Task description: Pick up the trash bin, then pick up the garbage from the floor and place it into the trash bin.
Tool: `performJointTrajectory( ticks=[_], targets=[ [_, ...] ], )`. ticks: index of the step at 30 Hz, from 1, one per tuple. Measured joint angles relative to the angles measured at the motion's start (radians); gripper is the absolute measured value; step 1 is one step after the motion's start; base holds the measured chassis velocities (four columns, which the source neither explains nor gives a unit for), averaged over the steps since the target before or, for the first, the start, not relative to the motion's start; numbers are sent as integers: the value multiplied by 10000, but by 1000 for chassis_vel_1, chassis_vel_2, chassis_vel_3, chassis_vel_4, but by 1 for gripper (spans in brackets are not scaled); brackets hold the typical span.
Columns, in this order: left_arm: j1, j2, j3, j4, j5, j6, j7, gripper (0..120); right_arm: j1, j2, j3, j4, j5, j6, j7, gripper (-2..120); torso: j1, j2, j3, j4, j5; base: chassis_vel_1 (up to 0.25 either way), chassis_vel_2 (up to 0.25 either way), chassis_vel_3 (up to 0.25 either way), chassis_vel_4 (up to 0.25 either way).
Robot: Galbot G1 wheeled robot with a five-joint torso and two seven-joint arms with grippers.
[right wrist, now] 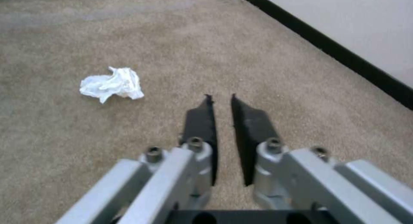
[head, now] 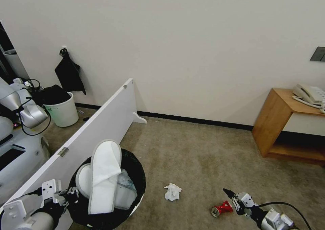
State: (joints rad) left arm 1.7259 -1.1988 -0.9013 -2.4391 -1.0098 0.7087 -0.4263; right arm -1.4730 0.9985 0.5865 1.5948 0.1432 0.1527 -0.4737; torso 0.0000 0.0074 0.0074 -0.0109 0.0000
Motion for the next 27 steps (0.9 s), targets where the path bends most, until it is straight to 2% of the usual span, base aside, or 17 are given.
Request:
performJointTrajectory(
  ticks=[4, 6, 7, 8, 11, 12, 13, 15, 21, 23, 27],
  targets=[
    [-1, -18, 9, 0, 3, 0, 0, 2, 29, 59, -20, -111, -63, 17, 52, 25, 0, 1, 0, 0, 0, 0, 0, 0, 0],
    [2, -4, -8, 0, 4, 0, 0, 2, 93, 147, -49, -321, -177, 77, 79, 38, 0, 0, 0, 0, 0, 0, 0, 0, 0],
    [2, -4, -8, 0, 4, 0, 0, 2, 93, 147, -49, -321, -177, 77, 79, 38, 0, 0, 0, 0, 0, 0, 0, 0, 0],
    [6, 10, -22, 0, 4, 0, 0, 2, 148, 208, -64, -452, -235, 98, 94, 45, 0, 1, 0, 0, 0, 0, 0, 0, 0],
    [9, 14, -28, -3, 4, 0, -1, 2, 221, 288, -87, -608, -308, 119, 118, 52, 0, 1, 0, 0, 0, 0, 0, 0, 0],
    [7, 15, -29, -7, 4, 0, -2, 2, 255, 328, -100, -683, -340, 123, 128, 59, 0, 0, 0, 1, 0, 0, 0, 0, 0],
    [7, 15, -29, -7, 4, 0, -2, 2, 255, 328, -100, -683, -340, 123, 128, 59, 0, 0, 0, 1, 0, 0, 0, 0, 0],
    [-4, 21, -32, -8, 3, 0, -5, 2, 317, 424, -140, -867, -427, 139, 160, 73, 0, 0, 0, 1, -1, 0, 0, 0, 0],
    [-14, 35, -36, -1, 4, 0, -6, 2, 396, 622, -198, -1154, -585, 184, 226, 87, 0, 1, 0, 0, 0, 0, 0, 0, 0],
    [-13, 36, -37, 12, 4, 0, -7, 2, 557, 952, -291, -1506, -746, 251, 250, 98, 0, 0, 0, 0, -1, 0, 0, 0, 0],
    [-13, 42, -37, 19, 4, 0, -8, 2, 707, 1253, -389, -1727, -789, 270, 255, 100, 0, 0, 0, 0, -2, 0, 0, 0, 0]
  ],
)
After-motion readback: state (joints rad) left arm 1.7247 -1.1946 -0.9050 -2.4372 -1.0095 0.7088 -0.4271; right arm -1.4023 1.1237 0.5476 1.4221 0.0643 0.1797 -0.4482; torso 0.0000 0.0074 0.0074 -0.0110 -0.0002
